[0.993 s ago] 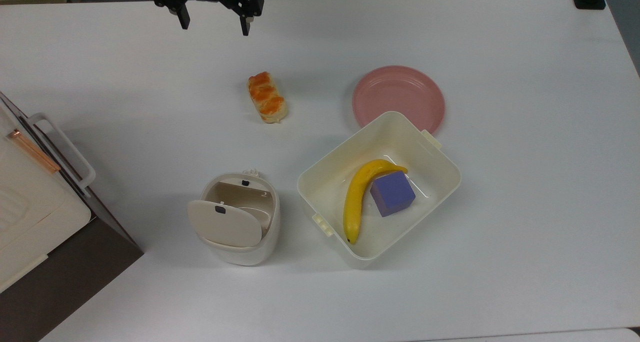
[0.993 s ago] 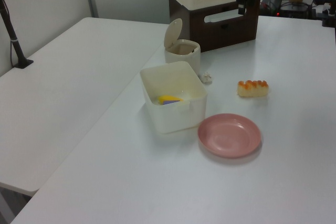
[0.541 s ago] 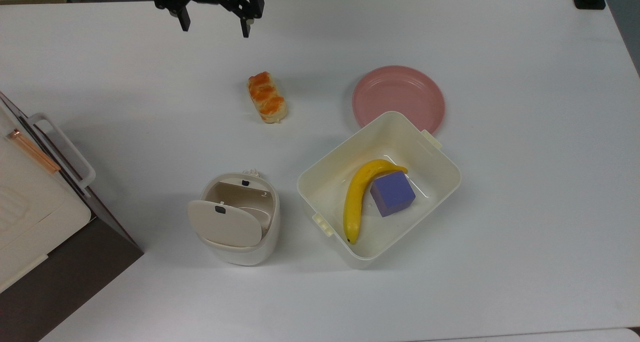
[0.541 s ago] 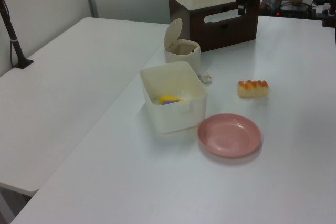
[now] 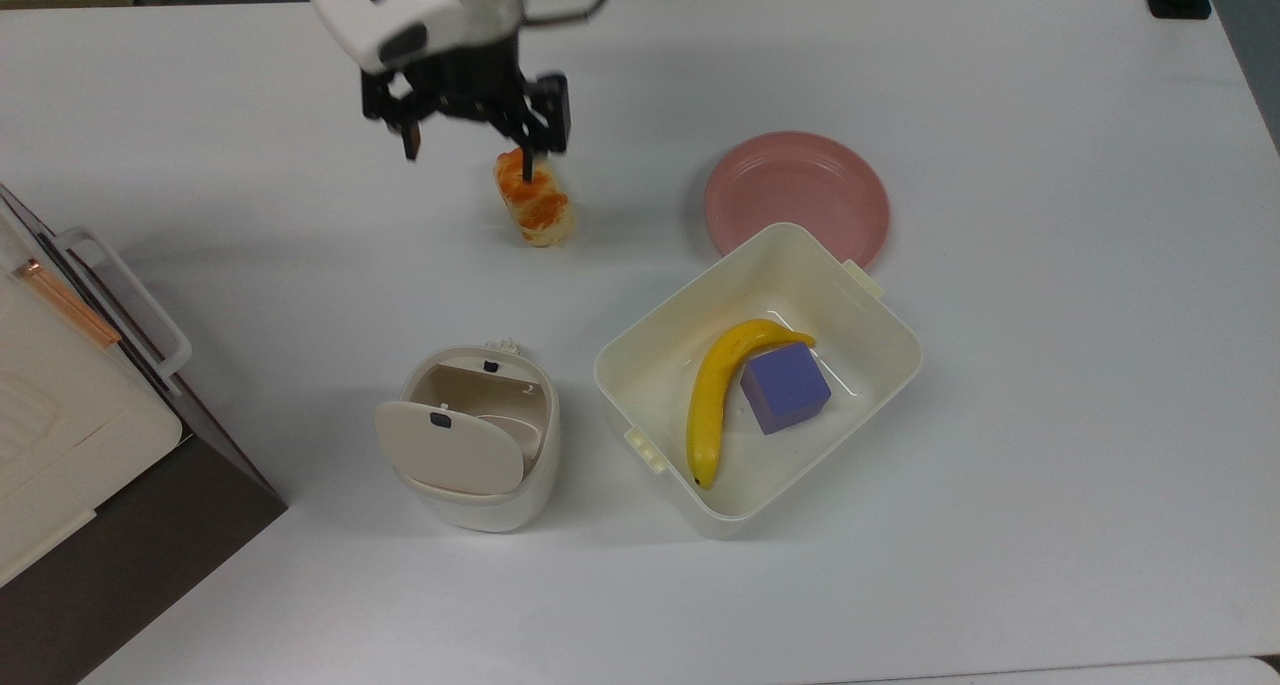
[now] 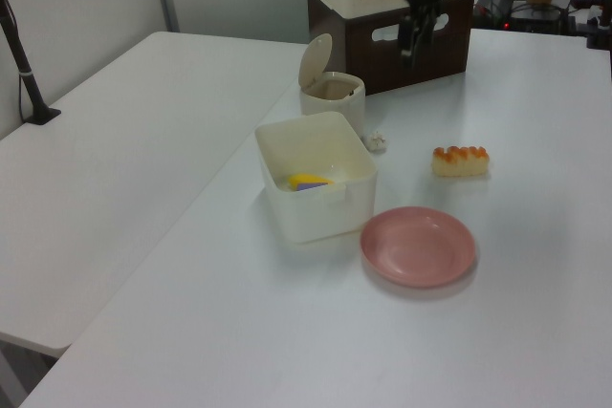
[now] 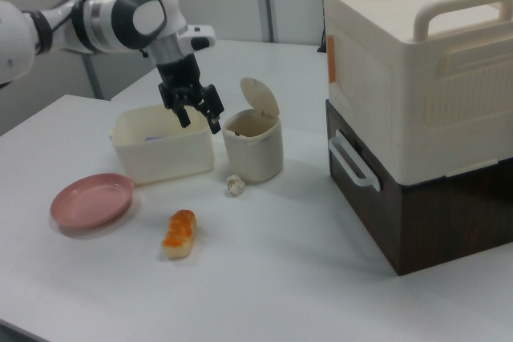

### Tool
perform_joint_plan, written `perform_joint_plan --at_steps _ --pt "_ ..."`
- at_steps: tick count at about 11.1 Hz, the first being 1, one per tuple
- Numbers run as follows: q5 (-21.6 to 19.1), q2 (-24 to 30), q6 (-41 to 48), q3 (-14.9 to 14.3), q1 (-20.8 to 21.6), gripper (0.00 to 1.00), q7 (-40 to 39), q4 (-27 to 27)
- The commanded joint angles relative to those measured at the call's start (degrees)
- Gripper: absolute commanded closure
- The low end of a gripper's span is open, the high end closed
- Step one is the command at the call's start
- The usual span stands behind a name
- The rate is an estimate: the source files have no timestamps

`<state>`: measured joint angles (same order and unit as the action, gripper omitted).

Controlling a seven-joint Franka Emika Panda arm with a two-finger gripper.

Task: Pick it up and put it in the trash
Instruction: 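Move the gripper down toward the white paper scrap beside the bin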

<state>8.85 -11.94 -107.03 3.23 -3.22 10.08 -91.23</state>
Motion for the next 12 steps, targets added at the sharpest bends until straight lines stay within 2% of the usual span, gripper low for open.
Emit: perform_joint_plan --at_steps 1,6,10,12 --pt "5.2 -2.6 -5.9 0.6 1.7 0.00 8.3 -1.7" --pt "13.9 -7.4 -9.8 1.9 1.6 0.04 14.2 -4.3" --pt "17.6 -12.4 -9.9 3.1 1.5 0.04 15.6 -3.8" --pt "18.0 -15.3 -11.3 3.6 1.3 0.04 14.2 -2.2"
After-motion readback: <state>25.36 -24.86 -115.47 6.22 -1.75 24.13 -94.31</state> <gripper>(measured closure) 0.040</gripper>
